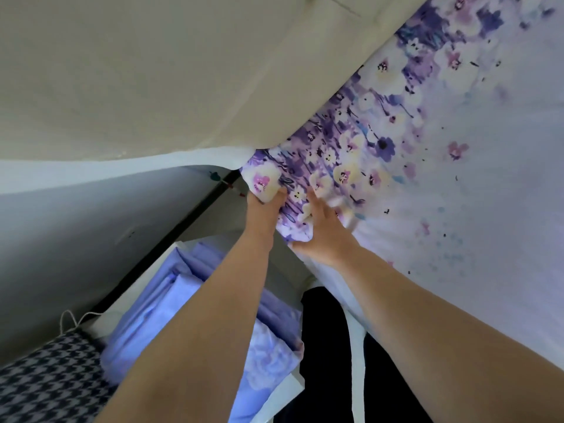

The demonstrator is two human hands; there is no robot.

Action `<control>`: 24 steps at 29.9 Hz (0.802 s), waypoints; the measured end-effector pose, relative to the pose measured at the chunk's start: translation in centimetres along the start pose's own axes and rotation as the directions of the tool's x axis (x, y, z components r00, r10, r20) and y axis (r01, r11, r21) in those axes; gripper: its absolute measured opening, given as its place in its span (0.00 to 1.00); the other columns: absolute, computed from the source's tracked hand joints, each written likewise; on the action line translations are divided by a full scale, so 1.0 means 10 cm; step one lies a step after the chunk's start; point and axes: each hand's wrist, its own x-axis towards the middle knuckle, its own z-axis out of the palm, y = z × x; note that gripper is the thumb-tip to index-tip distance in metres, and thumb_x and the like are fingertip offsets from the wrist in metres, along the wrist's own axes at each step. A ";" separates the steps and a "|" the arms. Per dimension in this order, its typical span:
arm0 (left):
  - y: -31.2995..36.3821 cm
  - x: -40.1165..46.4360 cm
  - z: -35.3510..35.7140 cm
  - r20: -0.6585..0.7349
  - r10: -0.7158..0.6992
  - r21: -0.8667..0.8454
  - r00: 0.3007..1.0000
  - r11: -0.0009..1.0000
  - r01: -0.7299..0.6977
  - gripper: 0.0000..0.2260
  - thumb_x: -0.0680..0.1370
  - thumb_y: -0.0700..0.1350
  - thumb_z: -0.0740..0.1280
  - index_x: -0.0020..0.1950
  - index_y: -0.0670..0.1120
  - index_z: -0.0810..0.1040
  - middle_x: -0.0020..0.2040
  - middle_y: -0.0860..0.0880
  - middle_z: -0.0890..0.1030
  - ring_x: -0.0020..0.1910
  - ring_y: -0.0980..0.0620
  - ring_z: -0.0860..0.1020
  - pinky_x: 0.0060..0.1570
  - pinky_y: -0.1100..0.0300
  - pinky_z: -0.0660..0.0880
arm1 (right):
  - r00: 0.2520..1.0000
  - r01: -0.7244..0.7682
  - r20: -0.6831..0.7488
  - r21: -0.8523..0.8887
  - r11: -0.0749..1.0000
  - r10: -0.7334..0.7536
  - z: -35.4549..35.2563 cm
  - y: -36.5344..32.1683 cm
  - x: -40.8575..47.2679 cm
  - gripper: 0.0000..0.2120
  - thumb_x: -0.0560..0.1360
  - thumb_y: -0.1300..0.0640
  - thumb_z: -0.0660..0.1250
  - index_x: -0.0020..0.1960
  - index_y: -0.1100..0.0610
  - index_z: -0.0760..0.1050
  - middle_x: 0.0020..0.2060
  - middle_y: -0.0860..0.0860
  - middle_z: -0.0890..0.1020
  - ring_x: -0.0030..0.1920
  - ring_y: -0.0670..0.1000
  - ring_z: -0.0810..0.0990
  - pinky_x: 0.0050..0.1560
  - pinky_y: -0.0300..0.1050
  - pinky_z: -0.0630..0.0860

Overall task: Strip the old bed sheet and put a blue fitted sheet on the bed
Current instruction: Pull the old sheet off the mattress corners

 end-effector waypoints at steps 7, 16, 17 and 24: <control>0.11 -0.40 0.20 0.177 0.224 0.425 0.958 0.861 -0.280 0.17 0.81 0.55 0.55 0.59 0.45 0.73 0.57 0.44 0.76 0.56 0.47 0.75 0.57 0.55 0.72 | 0.925 -0.036 -0.372 0.122 0.992 0.079 -0.08 -0.06 0.10 0.44 0.71 0.50 0.70 0.77 0.49 0.45 0.66 0.60 0.71 0.63 0.61 0.72 0.56 0.53 0.73; 0.13 -0.11 0.32 0.176 0.086 0.091 0.981 0.990 -0.103 0.27 0.75 0.44 0.71 0.69 0.44 0.62 0.65 0.49 0.69 0.61 0.52 0.74 0.59 0.61 0.73 | 0.982 -0.050 -0.091 0.719 0.693 0.165 -0.46 0.47 0.19 0.35 0.62 0.69 0.74 0.67 0.57 0.70 0.57 0.56 0.81 0.58 0.55 0.80 0.57 0.53 0.77; 0.09 -0.01 0.26 0.132 0.062 0.116 0.989 0.990 -0.078 0.35 0.74 0.46 0.72 0.75 0.48 0.57 0.71 0.49 0.64 0.68 0.49 0.69 0.66 0.53 0.70 | 0.983 -0.048 -0.087 0.726 0.686 0.161 -0.46 0.47 0.19 0.35 0.62 0.69 0.74 0.67 0.57 0.70 0.57 0.55 0.81 0.58 0.55 0.80 0.56 0.52 0.78; 0.26 0.53 0.06 0.184 0.206 0.711 0.961 0.648 -0.275 0.37 0.74 0.45 0.72 0.77 0.47 0.55 0.75 0.45 0.59 0.74 0.44 0.60 0.72 0.50 0.60 | 0.984 -0.050 -0.083 0.721 0.691 0.157 -0.43 0.57 0.24 0.30 0.65 0.70 0.74 0.64 0.54 0.72 0.56 0.51 0.81 0.58 0.52 0.80 0.57 0.52 0.78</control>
